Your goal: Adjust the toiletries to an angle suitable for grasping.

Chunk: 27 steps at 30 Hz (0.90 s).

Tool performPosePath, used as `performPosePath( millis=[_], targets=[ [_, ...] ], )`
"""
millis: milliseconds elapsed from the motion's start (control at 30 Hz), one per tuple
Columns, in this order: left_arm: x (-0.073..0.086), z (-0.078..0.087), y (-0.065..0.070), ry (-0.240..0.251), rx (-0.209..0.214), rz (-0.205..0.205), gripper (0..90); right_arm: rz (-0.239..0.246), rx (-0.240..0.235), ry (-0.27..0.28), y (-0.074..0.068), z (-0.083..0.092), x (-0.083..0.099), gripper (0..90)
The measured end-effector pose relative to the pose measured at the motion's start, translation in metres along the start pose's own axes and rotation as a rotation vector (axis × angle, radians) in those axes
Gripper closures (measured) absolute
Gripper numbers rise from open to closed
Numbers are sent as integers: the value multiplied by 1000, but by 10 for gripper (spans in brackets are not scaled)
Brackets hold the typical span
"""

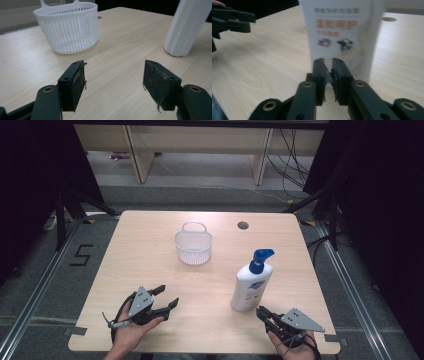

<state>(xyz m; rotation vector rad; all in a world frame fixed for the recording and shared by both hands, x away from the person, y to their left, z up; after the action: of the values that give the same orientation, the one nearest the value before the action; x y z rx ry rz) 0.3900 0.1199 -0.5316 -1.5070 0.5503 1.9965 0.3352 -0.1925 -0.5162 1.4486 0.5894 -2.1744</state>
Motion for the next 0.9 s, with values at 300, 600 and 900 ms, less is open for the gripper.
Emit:
performPosePath(
  millis=[300, 600, 900],
  targets=[
    [5, 2, -2, -9, -2, 32, 338, 33, 4, 37, -18, -8, -19, 900],
    [7, 1, 8, -15, 34, 25, 346, 35, 47, 38, -20, -22, -36, 900],
    [8, 0, 8, -21, 40, 29, 350, 55, 58, 24, -22, -33, -40, 900]
  ],
)
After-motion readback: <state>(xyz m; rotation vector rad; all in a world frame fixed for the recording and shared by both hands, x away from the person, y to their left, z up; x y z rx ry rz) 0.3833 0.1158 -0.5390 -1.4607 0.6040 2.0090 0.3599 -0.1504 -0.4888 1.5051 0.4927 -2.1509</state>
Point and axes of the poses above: each handheld gripper's, and its own axes: z roughly backward along the jaws, x roughly out of its underside, y roughly to its right, the point moved 9 cm from there along -z, roughly forward along the jaws, and after that the axes turned 1 degree about -z, right-handed, at the moved point
